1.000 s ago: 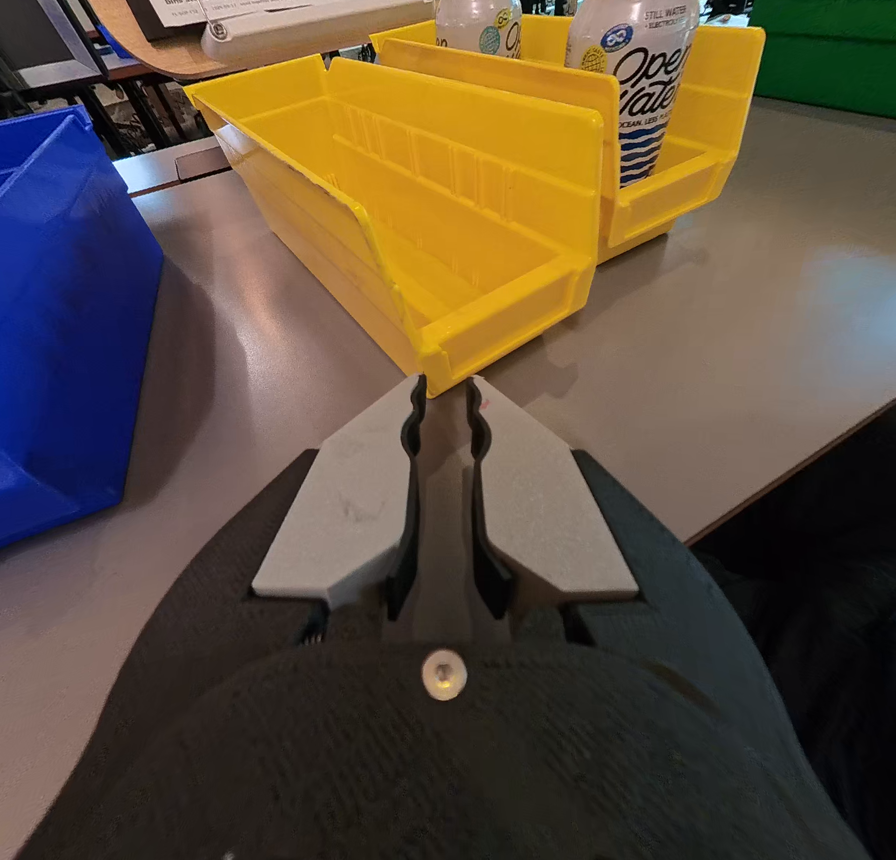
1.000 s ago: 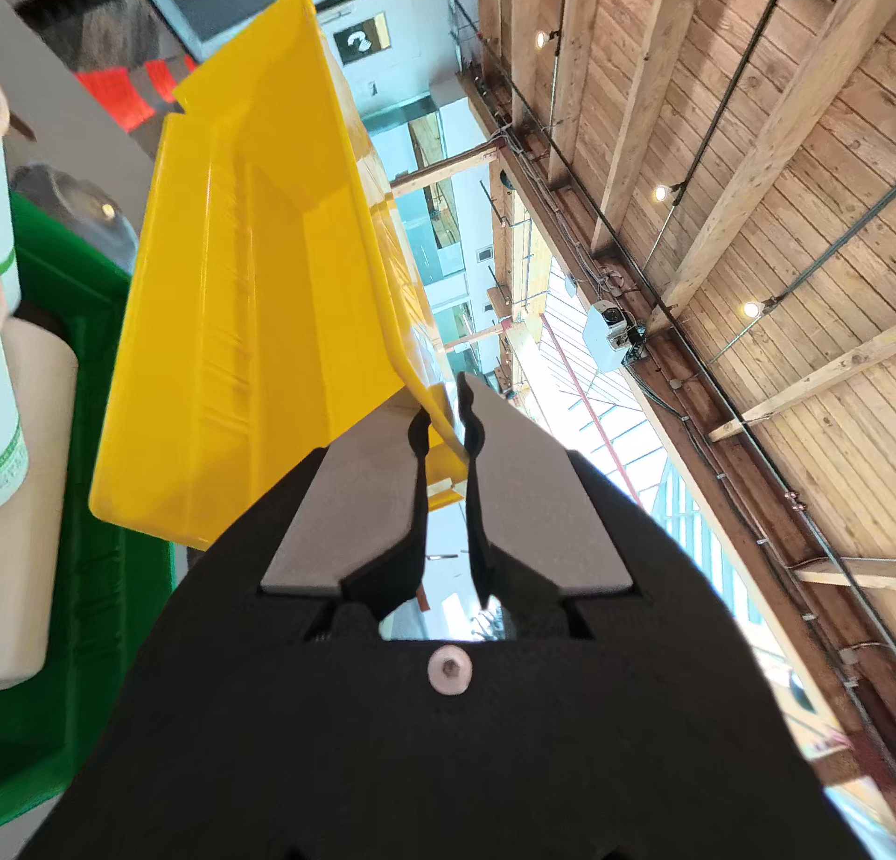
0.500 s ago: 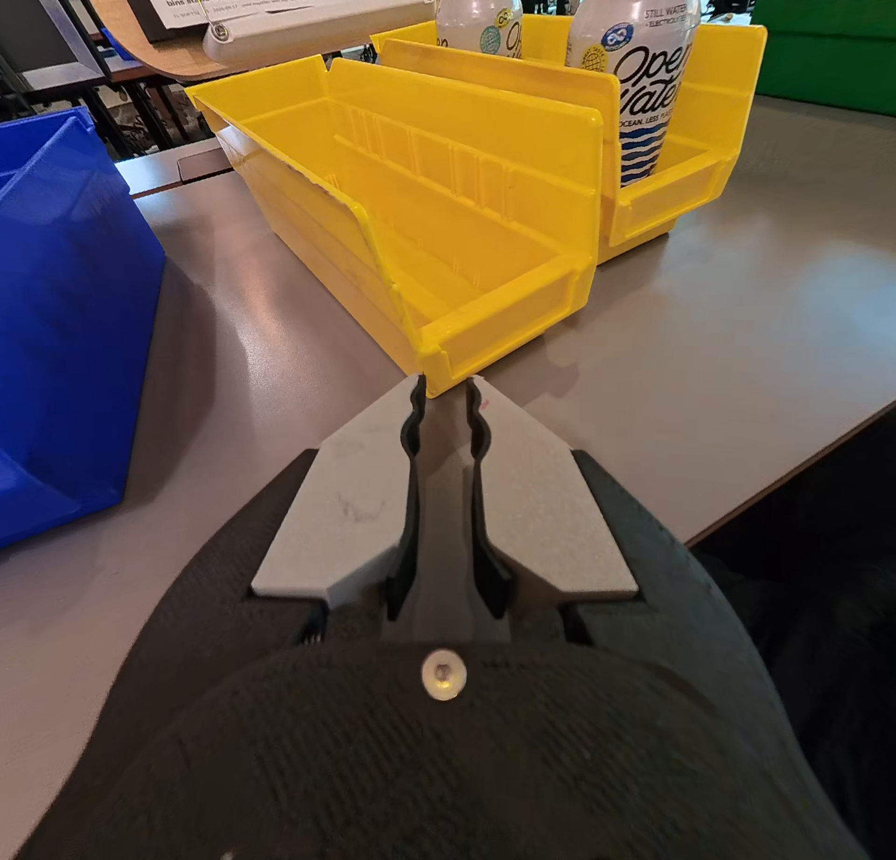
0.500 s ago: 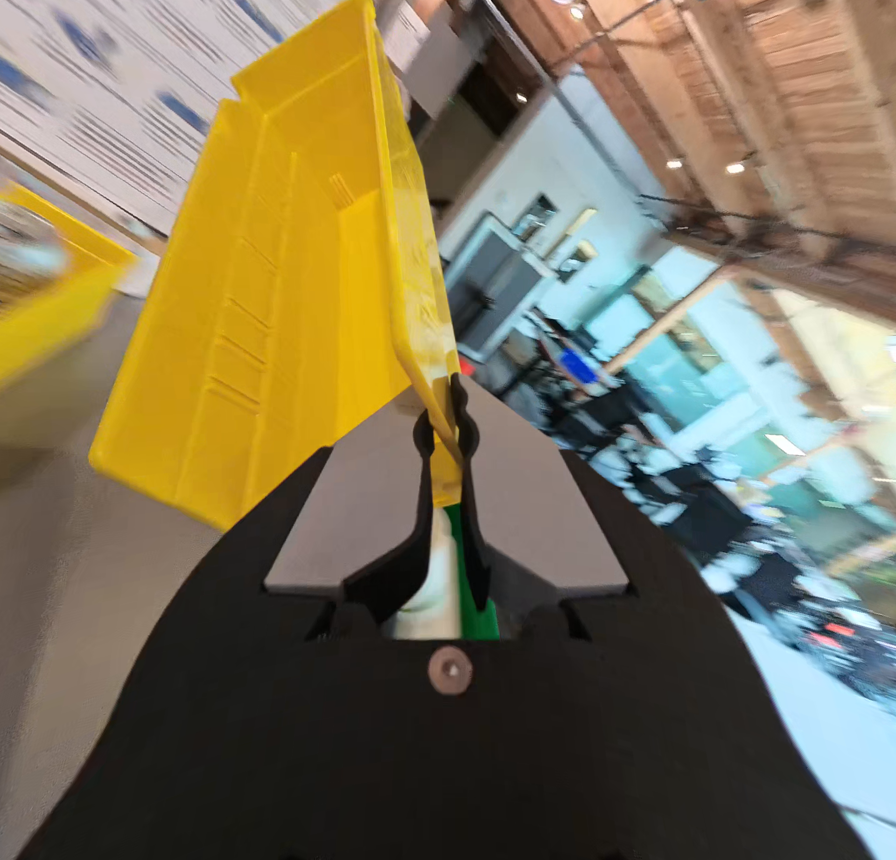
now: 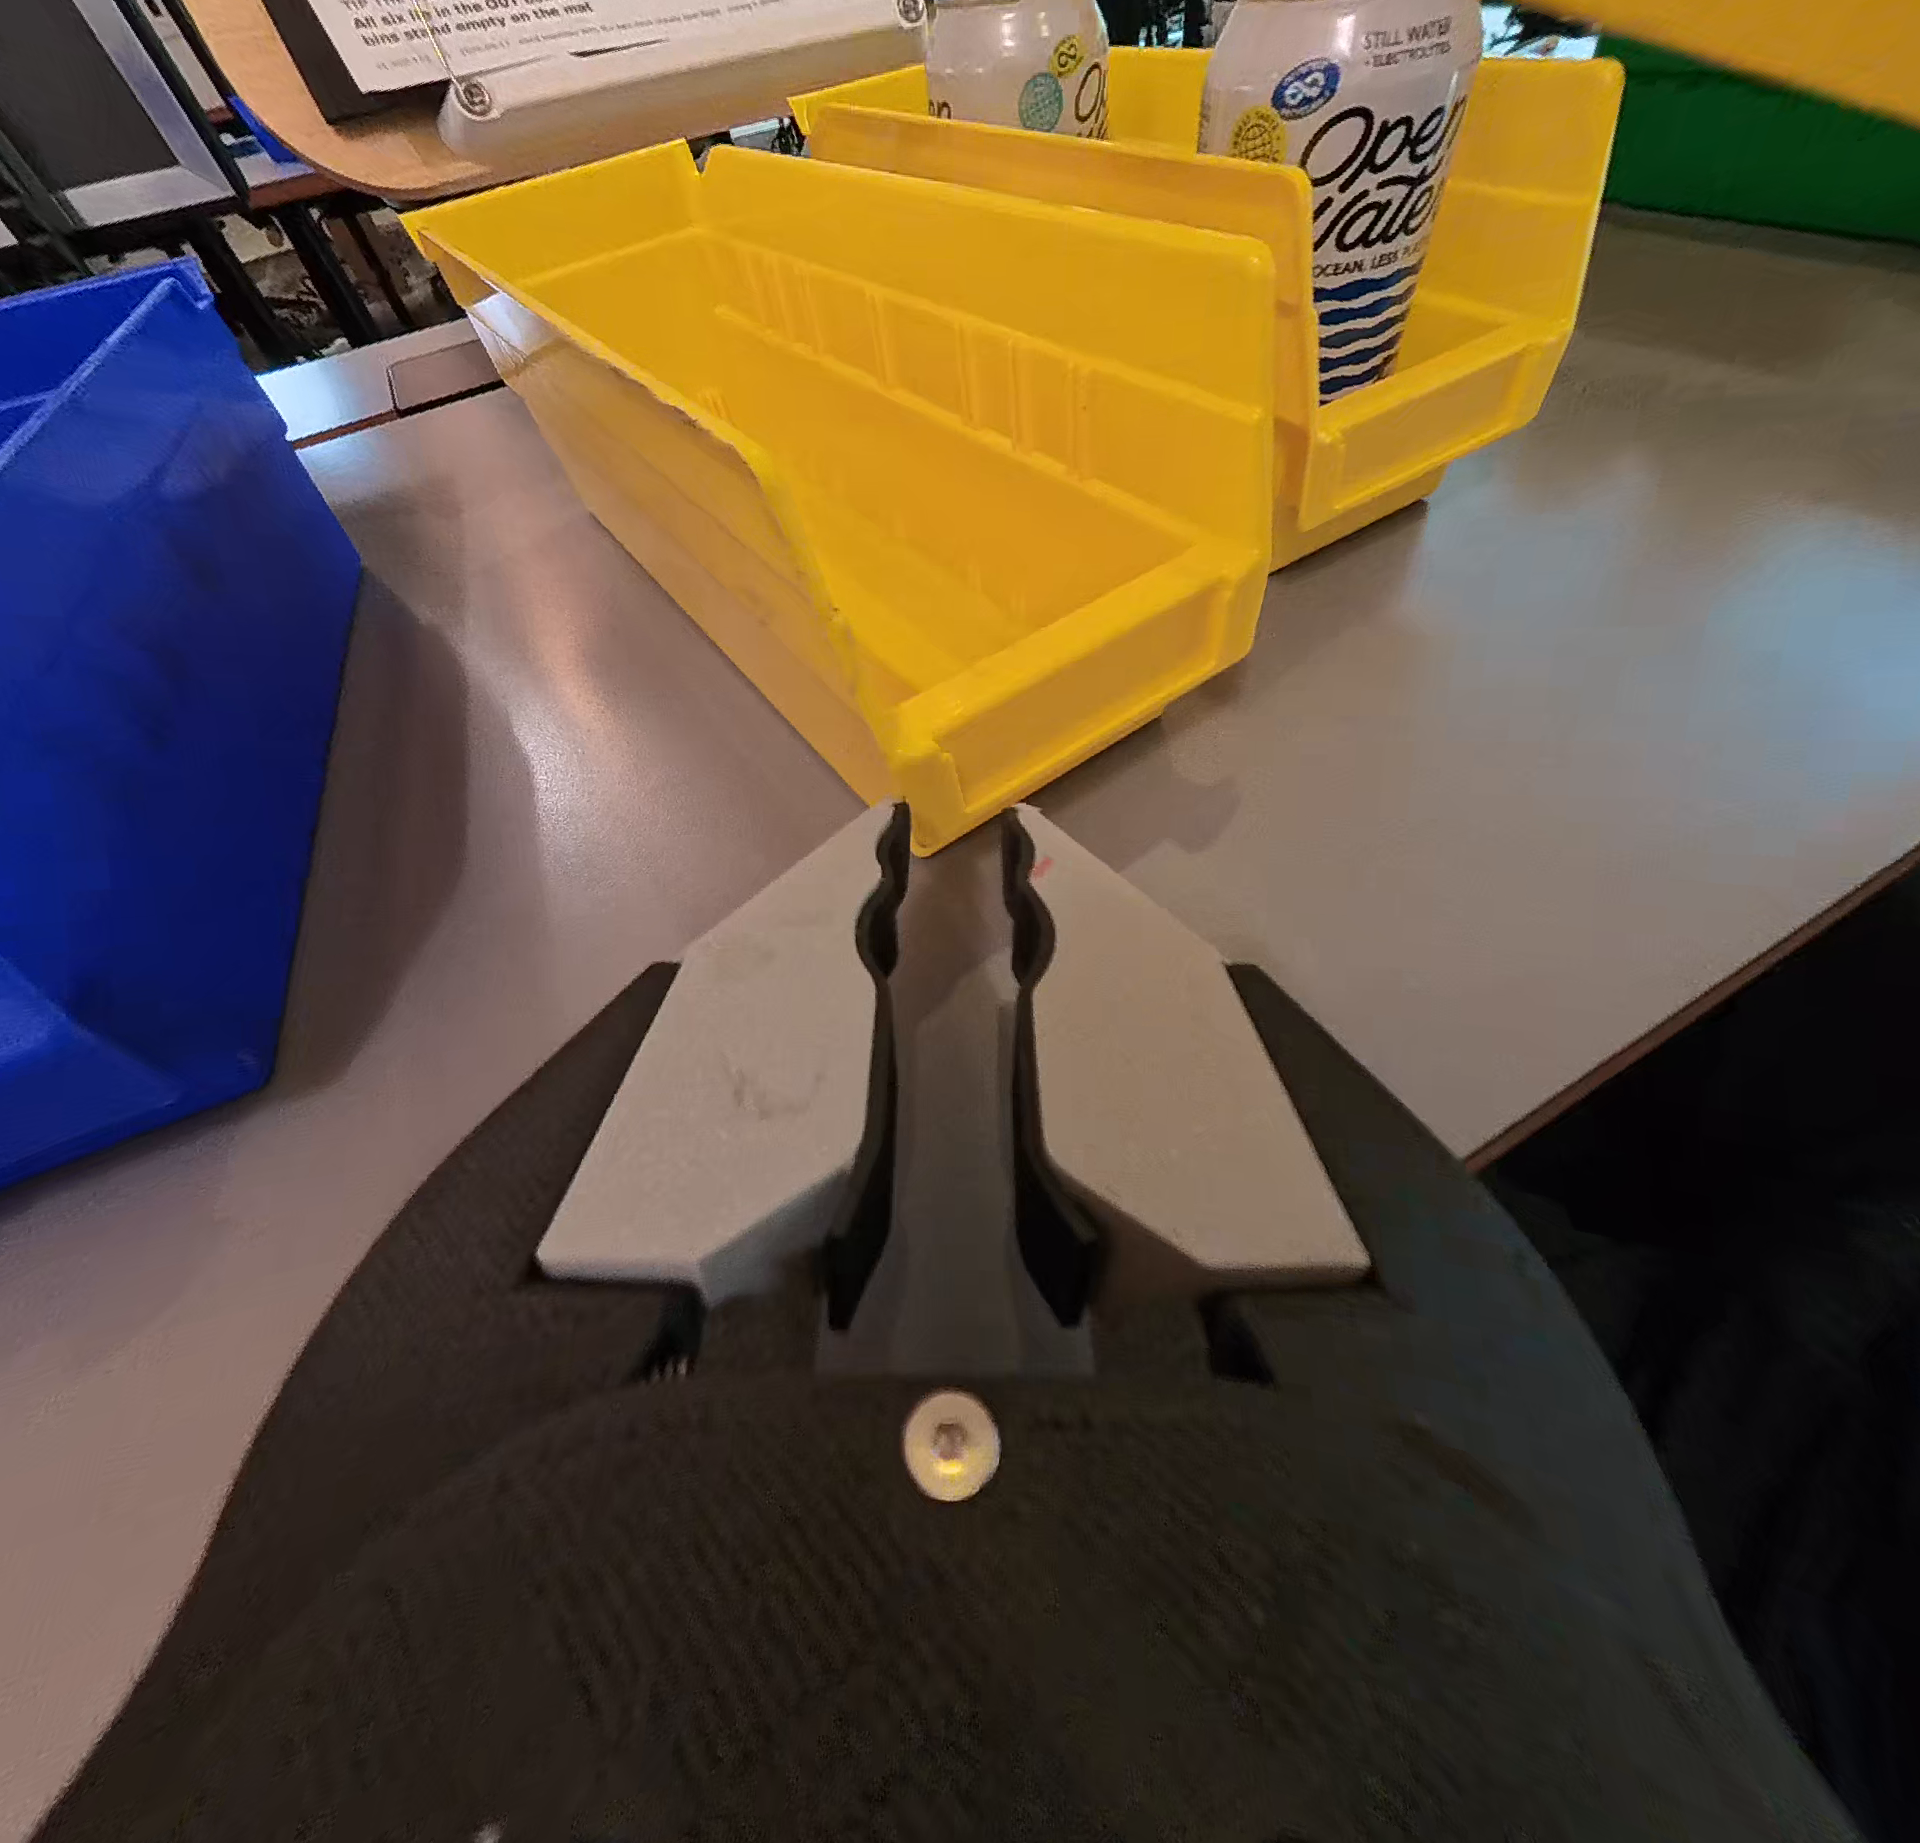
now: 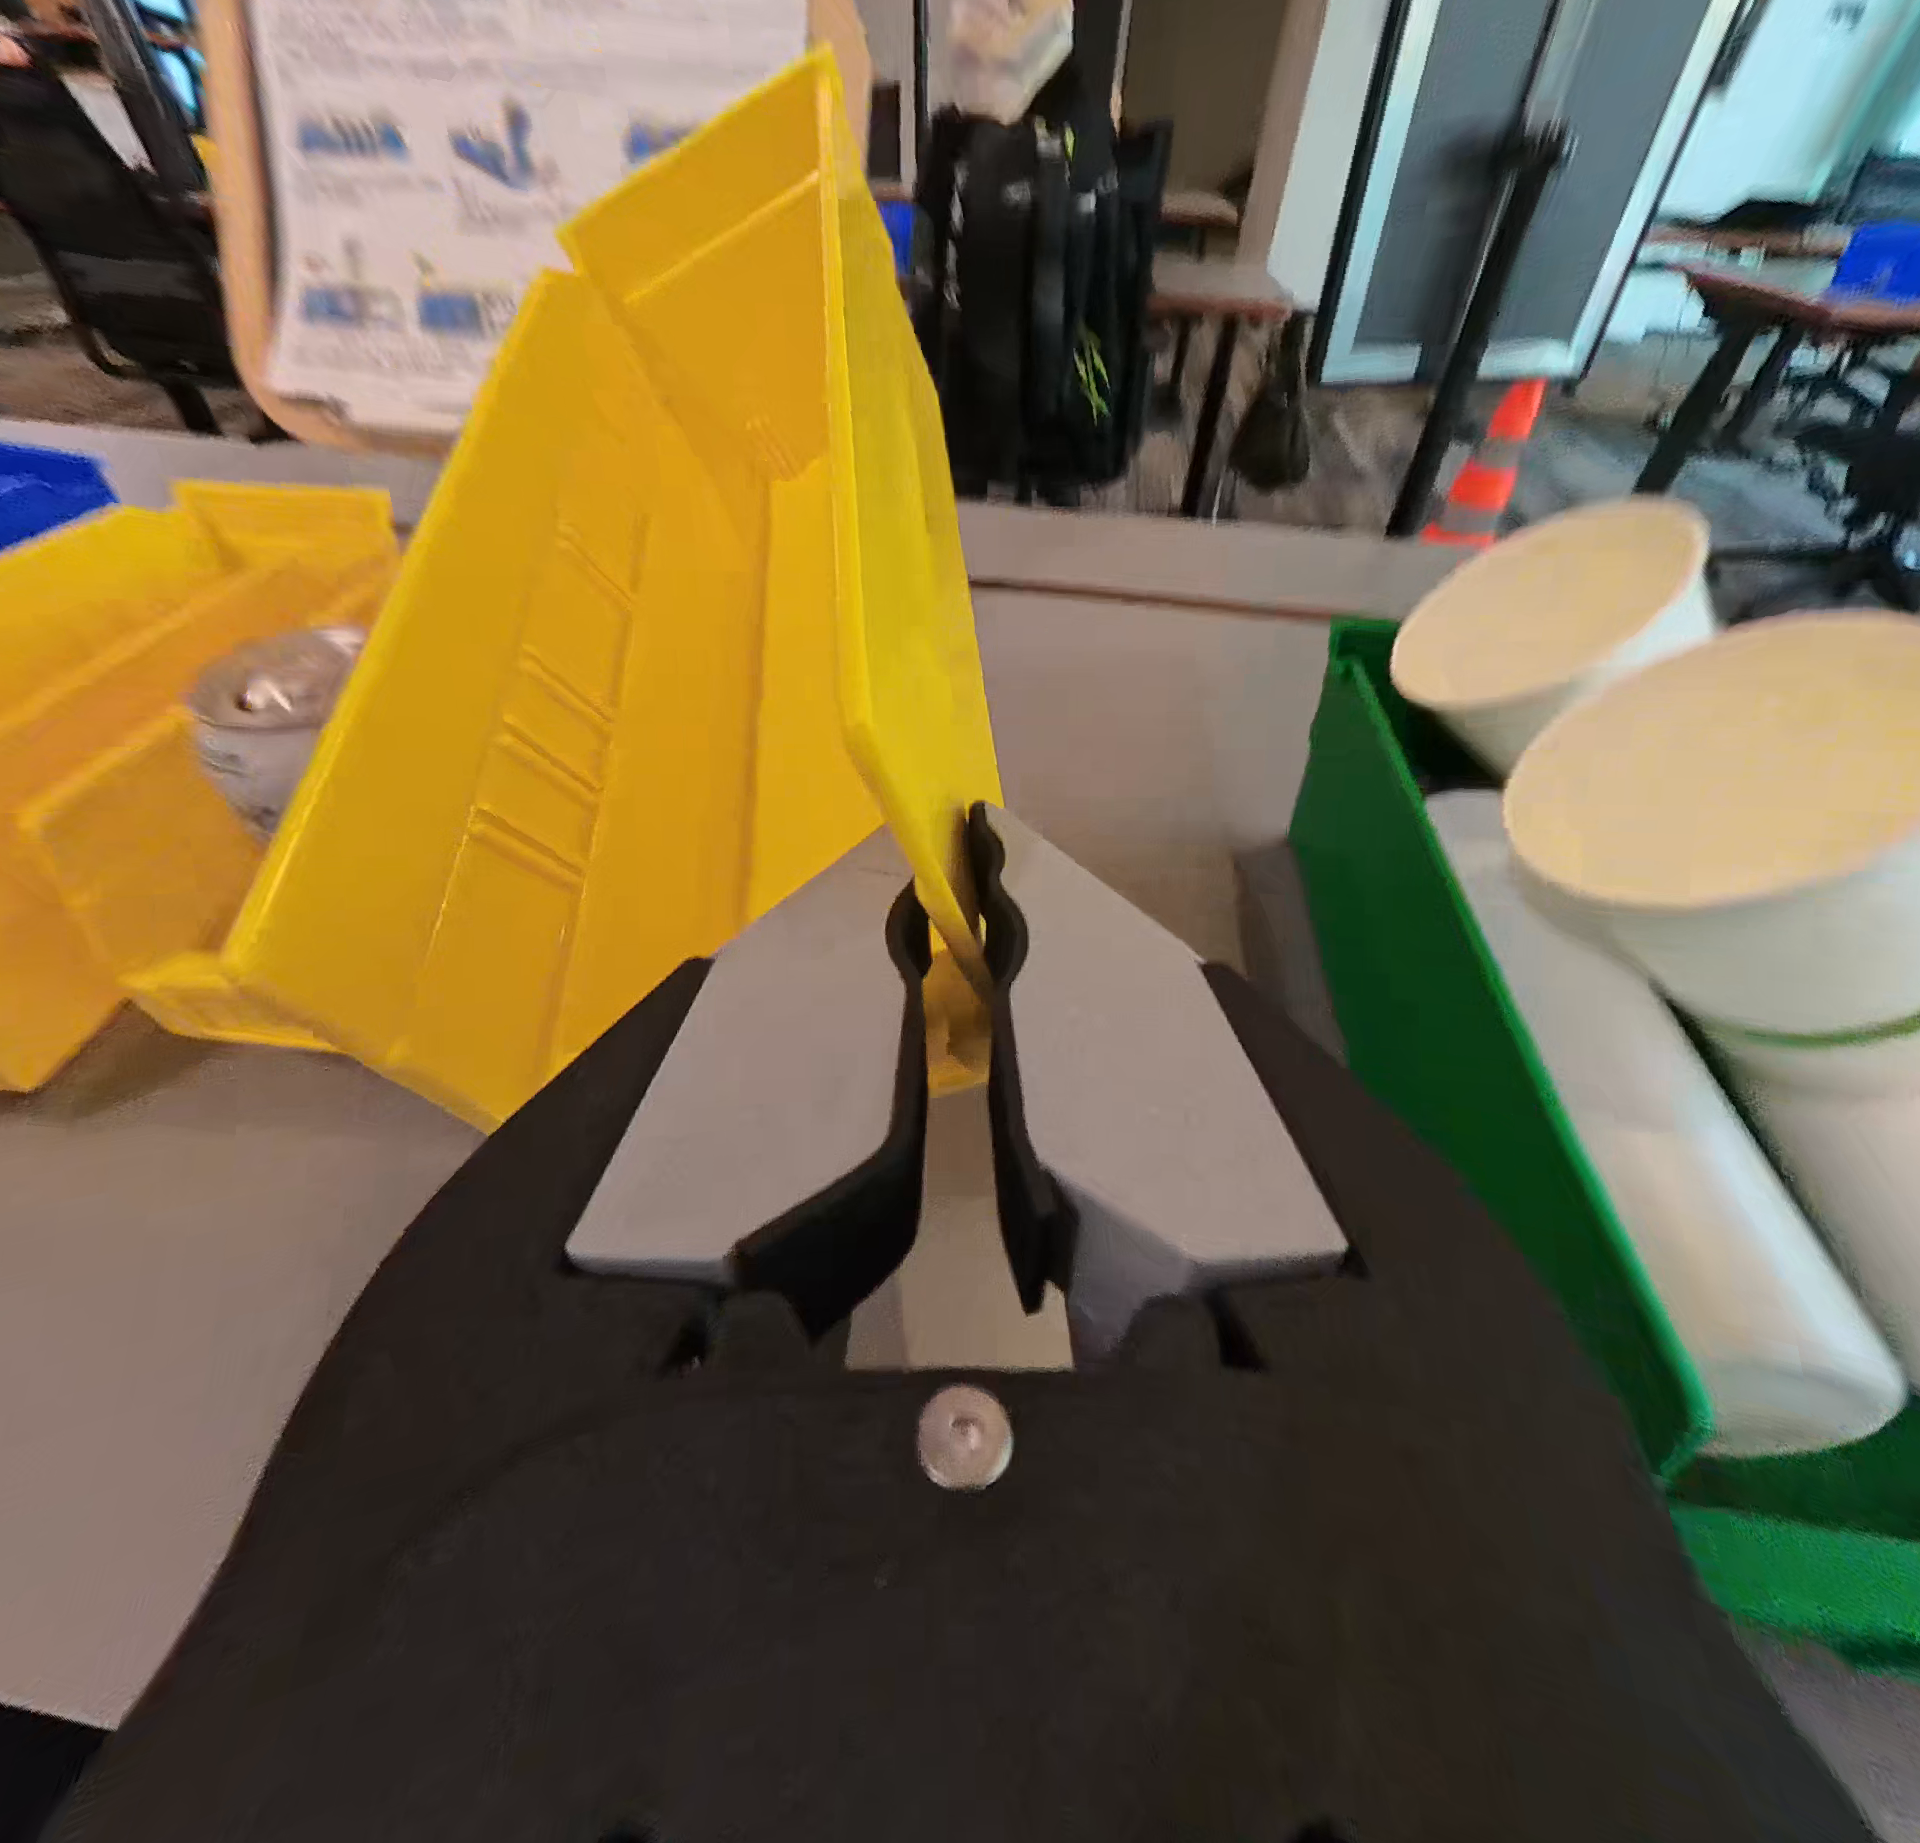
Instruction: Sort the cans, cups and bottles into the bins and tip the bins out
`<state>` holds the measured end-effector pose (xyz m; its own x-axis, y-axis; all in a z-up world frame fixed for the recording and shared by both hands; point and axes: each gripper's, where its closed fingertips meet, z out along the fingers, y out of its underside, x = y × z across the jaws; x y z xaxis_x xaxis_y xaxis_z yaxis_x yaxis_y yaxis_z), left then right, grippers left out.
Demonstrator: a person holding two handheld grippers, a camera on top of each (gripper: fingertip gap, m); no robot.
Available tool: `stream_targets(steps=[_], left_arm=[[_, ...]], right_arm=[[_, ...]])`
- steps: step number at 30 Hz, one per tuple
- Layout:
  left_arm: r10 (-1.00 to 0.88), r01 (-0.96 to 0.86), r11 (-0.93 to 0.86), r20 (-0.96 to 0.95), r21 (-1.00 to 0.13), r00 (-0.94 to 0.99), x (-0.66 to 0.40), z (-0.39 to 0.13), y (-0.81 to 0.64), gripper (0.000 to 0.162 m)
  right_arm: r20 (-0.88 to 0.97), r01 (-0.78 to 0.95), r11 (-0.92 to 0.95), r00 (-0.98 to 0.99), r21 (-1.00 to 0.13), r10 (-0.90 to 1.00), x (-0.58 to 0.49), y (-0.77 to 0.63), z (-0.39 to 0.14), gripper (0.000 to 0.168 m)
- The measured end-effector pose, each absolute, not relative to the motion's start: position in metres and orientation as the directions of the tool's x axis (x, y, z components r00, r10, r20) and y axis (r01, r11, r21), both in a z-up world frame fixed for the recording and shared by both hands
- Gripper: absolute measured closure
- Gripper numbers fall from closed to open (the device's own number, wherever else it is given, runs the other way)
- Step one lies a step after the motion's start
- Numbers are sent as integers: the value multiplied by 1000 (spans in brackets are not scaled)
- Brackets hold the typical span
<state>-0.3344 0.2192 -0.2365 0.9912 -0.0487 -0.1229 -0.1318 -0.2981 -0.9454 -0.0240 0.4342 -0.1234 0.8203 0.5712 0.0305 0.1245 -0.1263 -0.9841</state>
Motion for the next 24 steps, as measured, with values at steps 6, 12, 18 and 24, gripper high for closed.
stream_targets(steps=[6,12,18,24], left_arm=[[-40,-161,-302,-157,-940,987,-334,-237,220,147],[-12,-204,-287,-210,-936,978,-335,-234,220,148],[-16,-183,-288,-186,-940,982,-335,-234,221,146],[-15,-205,-292,-210,-934,978,-334,-236,220,147]], right_arm=[[4,203,-314,844,-928,536,-27,462,-196,166],[6,216,-362,865,-907,502,-13,471,-211,147],[-11,89,-118,751,-989,660,-42,395,-127,148],[-146,194,-303,565,-933,812,-146,341,-182,139]])
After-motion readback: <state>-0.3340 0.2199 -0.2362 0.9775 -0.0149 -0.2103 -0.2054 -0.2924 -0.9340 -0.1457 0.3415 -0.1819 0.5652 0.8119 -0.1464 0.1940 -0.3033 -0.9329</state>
